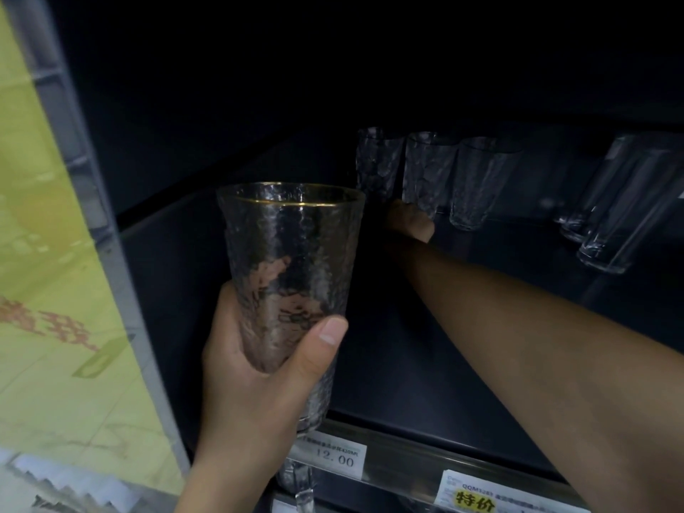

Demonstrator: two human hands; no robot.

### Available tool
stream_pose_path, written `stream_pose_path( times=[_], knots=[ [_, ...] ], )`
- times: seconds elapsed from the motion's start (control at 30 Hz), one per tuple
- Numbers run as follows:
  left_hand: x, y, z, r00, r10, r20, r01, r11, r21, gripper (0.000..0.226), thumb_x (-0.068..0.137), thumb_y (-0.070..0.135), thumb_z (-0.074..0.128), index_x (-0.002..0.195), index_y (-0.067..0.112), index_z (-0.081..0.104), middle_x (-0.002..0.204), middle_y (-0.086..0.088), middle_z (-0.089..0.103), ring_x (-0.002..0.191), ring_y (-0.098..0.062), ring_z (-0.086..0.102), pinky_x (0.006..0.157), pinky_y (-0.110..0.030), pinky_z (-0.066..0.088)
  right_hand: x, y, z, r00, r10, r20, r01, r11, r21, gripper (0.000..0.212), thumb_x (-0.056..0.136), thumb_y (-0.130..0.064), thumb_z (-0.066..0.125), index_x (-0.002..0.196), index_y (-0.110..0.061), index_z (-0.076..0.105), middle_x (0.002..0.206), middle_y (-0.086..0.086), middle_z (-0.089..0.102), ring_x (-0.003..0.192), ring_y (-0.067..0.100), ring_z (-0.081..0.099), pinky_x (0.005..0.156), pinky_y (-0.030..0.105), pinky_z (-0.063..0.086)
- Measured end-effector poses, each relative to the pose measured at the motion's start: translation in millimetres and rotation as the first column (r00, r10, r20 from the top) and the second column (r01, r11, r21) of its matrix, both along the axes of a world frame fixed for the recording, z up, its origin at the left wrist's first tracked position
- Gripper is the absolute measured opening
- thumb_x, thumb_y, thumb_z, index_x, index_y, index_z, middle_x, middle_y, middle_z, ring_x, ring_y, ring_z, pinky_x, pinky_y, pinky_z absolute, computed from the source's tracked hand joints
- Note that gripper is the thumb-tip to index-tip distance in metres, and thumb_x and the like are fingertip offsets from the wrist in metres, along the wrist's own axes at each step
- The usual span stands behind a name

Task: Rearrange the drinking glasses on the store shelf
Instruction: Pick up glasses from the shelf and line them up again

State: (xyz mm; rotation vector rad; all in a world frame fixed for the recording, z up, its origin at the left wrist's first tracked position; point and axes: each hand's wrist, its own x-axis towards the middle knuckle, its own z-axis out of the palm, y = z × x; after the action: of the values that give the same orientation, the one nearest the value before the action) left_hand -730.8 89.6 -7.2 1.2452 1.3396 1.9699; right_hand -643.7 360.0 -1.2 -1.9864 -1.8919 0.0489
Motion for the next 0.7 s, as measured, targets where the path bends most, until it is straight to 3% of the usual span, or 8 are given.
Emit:
stream_pose_path(
  times=[0.27, 0.4, 0.53, 0.6, 0.7],
  knots=[
    [-0.7, -0.8, -0.6, 1.0, -0.025, -0.004, 0.025, 1.0, -0.001, 0.046, 0.057, 0.052, 0.075, 0.101, 0.044, 0.062, 0.092, 0.001, 0.072, 0.083, -0.028, 0.072, 0.073, -0.045, 0.058, 0.9, -3.7, 2.5, 1.0, 0.007, -0.011, -0.007, 1.0, -0.019, 0.028, 0.103, -0.02, 0.046, 0.123, -0.008, 0.062, 0.126, 0.011, 0.063, 0.115, 0.025, 0.062, 0.084, 0.034, 0.049],
    [-0.2, -1.7, 0.8, 0.999, -0.04, -0.005, 0.04, 0.999, -0.009, 0.046, 0.058, 0.053, 0.074, 0.102, 0.044, 0.061, 0.094, 0.005, 0.072, 0.083, -0.023, 0.072, 0.072, -0.038, 0.057, 2.5, -8.4, 3.9, 0.998, 0.014, -0.061, -0.015, 1.0, -0.022, 0.029, 0.103, -0.024, 0.047, 0.122, -0.007, 0.062, 0.125, 0.012, 0.065, 0.113, 0.026, 0.063, 0.077, 0.031, 0.045],
    [-0.6, -3.6, 1.7, 0.999, -0.051, -0.009, 0.051, 0.998, -0.03, 0.048, 0.06, 0.055, 0.073, 0.104, 0.041, 0.06, 0.096, 0.006, 0.072, 0.085, -0.022, 0.072, 0.074, -0.04, 0.058, 9.9, -19.9, 6.5, 0.991, 0.053, -0.123, -0.053, 0.999, 0.004, 0.029, 0.103, -0.017, 0.045, 0.125, -0.002, 0.057, 0.129, 0.016, 0.061, 0.116, 0.029, 0.061, 0.085, 0.036, 0.049],
    [0.3, -3.8, 3.5, 0.999, -0.052, -0.004, 0.052, 0.998, -0.04, 0.048, 0.06, 0.056, 0.073, 0.104, 0.041, 0.06, 0.096, 0.007, 0.072, 0.085, -0.023, 0.072, 0.076, -0.043, 0.058, 15.9, -32.0, 7.3, 0.976, 0.117, -0.185, -0.117, 0.993, 0.015, 0.028, 0.103, -0.018, 0.045, 0.118, 0.001, 0.06, 0.125, 0.018, 0.063, 0.113, 0.03, 0.062, 0.086, 0.035, 0.048],
    [1.7, -3.2, 6.1, 0.998, -0.068, -0.003, 0.068, 0.997, -0.039, 0.044, 0.06, 0.055, 0.072, 0.101, 0.043, 0.06, 0.093, 0.01, 0.072, 0.084, -0.02, 0.072, 0.076, -0.041, 0.057, 36.7, -54.5, 5.2, 0.916, 0.254, -0.309, -0.259, 0.966, 0.028, 0.033, 0.101, -0.031, 0.049, 0.102, -0.003, 0.067, 0.107, 0.016, 0.069, 0.094, 0.028, 0.065, 0.074, 0.03, 0.047]
  ],
)
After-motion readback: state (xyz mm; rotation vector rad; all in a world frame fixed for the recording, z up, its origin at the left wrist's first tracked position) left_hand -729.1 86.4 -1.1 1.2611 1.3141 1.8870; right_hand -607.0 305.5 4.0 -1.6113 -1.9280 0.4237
